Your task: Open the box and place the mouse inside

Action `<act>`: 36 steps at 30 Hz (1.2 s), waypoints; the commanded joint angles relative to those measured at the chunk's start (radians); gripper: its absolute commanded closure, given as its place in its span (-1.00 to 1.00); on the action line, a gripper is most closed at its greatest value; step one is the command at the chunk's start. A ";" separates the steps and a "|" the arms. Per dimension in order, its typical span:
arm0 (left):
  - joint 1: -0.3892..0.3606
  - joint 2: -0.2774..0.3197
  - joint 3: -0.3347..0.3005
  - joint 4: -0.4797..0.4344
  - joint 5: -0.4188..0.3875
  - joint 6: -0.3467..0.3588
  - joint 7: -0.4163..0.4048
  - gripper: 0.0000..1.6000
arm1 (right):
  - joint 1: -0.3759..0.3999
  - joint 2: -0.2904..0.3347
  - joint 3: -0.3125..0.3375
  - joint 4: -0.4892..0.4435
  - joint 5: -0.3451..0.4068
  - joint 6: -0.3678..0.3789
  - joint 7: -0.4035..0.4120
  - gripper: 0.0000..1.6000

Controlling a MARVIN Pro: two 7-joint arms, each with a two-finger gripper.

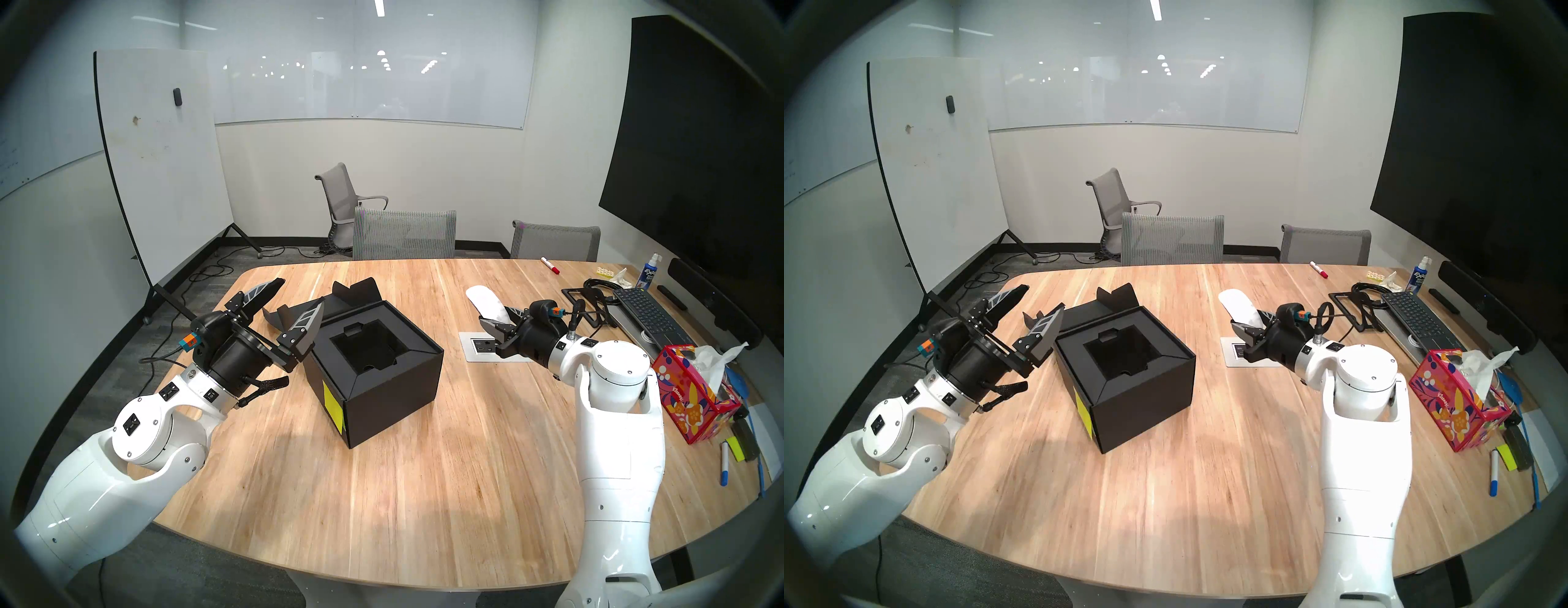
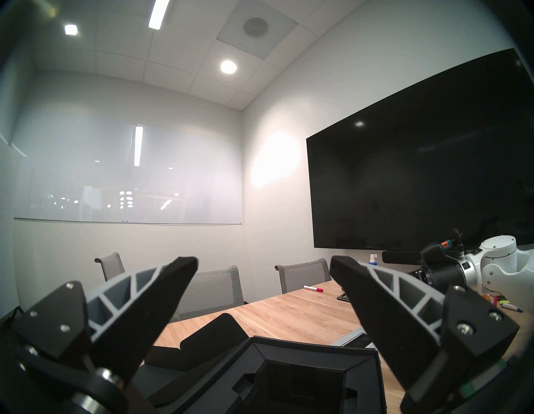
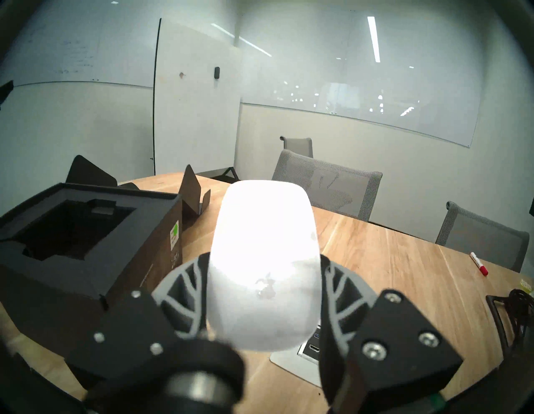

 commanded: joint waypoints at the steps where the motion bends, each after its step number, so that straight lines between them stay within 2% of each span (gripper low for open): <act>1: -0.001 -0.002 -0.006 -0.020 -0.001 -0.011 -0.002 -1.00 | -0.009 0.007 0.010 -0.050 0.033 -0.001 0.047 1.00; 9: -0.001 -0.002 -0.005 -0.020 -0.001 -0.011 -0.002 -1.00 | 0.010 0.005 -0.012 -0.017 0.027 -0.015 0.078 1.00; 26: -0.002 -0.002 -0.005 -0.019 -0.001 -0.011 -0.001 -1.00 | 0.042 -0.050 -0.123 -0.010 -0.014 -0.008 0.048 1.00; 36: -0.001 -0.001 -0.005 -0.020 -0.001 -0.011 -0.001 -1.00 | 0.043 -0.061 -0.168 -0.011 -0.035 -0.011 0.033 1.00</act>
